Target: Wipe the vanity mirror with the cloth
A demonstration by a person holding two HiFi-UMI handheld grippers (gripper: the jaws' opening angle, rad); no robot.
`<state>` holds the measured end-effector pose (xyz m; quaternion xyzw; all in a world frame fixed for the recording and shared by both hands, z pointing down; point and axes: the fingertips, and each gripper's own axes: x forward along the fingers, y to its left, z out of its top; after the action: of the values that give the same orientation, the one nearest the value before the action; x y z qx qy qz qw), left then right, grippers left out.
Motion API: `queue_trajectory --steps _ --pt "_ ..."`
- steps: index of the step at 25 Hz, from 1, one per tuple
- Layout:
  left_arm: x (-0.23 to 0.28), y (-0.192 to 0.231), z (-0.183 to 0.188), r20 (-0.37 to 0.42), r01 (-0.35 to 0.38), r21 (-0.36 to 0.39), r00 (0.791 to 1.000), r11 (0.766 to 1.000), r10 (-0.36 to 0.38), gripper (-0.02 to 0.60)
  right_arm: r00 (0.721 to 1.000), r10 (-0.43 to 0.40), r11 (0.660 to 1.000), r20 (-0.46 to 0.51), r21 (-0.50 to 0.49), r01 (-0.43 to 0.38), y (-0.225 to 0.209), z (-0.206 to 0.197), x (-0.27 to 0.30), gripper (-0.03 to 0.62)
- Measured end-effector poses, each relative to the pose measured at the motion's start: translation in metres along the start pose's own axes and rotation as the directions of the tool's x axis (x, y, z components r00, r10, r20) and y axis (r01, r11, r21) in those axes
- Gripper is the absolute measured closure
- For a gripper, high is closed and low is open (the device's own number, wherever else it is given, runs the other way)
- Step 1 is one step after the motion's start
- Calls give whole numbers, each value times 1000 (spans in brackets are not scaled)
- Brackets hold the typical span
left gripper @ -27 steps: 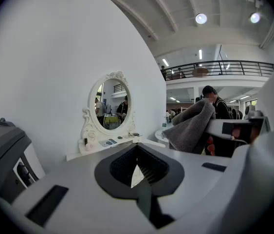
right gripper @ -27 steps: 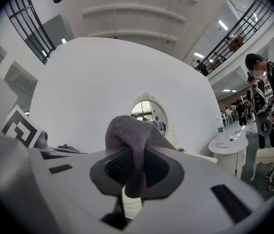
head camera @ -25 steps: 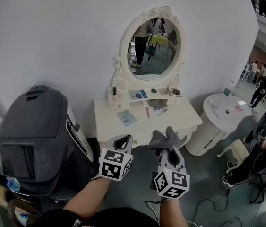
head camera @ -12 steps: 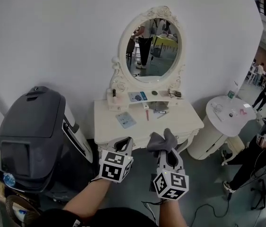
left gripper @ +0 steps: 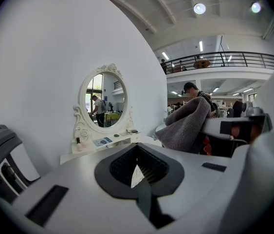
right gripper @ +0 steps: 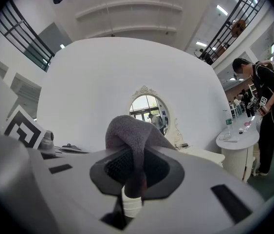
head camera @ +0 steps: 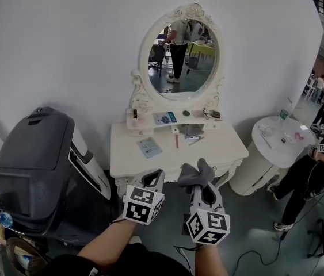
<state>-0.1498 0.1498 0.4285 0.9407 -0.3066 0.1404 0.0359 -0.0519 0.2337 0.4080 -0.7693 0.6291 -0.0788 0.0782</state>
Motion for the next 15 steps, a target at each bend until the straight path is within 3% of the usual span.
queue_trajectory --steps 15 --pt "122 42 25 14 66 -40 998 997 -65 575 999 -43 999 -20 -22 43 -44 3 107 553"
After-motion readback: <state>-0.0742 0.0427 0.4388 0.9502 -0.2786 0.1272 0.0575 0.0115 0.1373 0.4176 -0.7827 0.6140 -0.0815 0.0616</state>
